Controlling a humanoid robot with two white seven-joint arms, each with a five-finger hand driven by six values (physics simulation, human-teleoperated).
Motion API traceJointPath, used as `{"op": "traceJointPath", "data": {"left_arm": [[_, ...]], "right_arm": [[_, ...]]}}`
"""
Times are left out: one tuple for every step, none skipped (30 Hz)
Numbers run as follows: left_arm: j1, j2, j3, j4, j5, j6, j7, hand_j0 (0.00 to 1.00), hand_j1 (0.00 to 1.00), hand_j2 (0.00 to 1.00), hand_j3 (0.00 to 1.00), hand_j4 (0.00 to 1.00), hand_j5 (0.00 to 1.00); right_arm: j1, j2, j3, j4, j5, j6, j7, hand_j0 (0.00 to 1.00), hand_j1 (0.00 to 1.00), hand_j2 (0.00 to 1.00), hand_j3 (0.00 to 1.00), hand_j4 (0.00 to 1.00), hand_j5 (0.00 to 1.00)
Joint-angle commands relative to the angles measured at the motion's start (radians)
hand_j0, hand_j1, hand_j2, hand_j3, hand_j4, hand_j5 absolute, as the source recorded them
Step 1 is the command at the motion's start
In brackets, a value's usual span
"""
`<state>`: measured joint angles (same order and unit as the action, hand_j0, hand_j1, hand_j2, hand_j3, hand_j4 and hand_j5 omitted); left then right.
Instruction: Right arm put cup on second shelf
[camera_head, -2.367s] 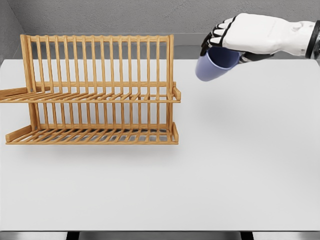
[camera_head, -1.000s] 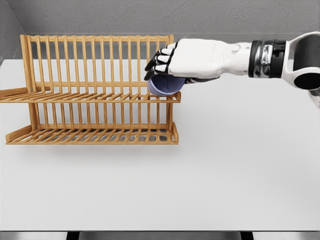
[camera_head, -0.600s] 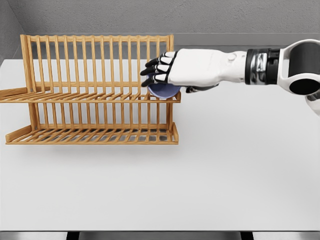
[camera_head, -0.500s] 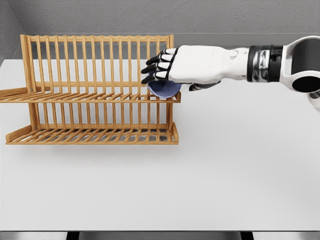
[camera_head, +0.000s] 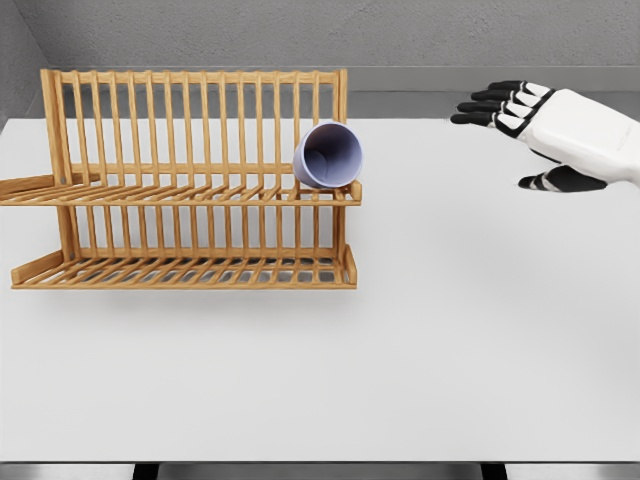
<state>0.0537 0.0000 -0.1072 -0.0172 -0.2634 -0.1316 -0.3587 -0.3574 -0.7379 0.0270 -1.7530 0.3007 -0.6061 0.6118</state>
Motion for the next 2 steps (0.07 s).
{"op": "traceJointPath", "data": {"left_arm": [[0.0, 0.0, 0.0, 0.0, 0.0, 0.0, 0.0, 1.0, 1.0, 1.0, 1.0, 1.0, 1.0], [0.0, 0.0, 0.0, 0.0, 0.003, -0.002, 0.0, 1.0, 1.0, 1.0, 1.0, 1.0, 1.0]], "right_arm": [[0.0, 0.006, -0.068, 0.0, -0.008, -0.005, -0.001, 1.0, 1.0, 1.0, 1.0, 1.0, 1.0], [0.012, 0.006, -0.067, 0.0, -0.008, -0.005, -0.001, 1.0, 1.0, 1.0, 1.0, 1.0, 1.0]]}}
